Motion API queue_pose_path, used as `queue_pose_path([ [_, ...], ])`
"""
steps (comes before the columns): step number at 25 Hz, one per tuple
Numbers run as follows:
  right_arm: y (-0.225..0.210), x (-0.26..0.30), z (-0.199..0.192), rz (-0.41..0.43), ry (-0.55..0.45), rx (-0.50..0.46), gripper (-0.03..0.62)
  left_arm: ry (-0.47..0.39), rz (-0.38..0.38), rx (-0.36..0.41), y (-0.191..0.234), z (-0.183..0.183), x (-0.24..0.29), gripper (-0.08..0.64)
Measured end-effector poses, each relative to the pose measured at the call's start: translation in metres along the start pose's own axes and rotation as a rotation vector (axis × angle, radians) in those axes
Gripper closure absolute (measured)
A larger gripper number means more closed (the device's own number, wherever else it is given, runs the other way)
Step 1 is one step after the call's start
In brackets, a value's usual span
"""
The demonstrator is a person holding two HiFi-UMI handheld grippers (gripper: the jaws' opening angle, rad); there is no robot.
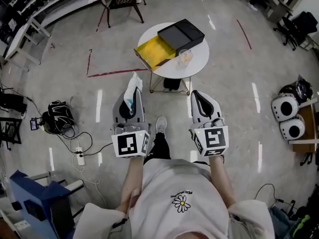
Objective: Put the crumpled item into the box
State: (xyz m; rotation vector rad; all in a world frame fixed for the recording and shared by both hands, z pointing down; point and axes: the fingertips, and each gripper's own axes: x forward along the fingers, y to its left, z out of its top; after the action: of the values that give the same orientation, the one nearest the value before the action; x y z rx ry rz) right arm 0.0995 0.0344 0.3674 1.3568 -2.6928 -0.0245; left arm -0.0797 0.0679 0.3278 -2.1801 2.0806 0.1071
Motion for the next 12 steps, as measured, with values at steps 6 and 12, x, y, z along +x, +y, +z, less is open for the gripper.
queue_pose_path([
  [6,-0.016,0.103,0.017,-0.043,-0.003,0.019,0.589,0.011,-0.033,-0.015,0.056,-0.016,0.096,0.523],
  [12,-0.029,0.180,0.022,-0.077,0.028,0.039,0.589,0.033,-0.097,-0.005,0.085,-0.027,0.167,0.523],
])
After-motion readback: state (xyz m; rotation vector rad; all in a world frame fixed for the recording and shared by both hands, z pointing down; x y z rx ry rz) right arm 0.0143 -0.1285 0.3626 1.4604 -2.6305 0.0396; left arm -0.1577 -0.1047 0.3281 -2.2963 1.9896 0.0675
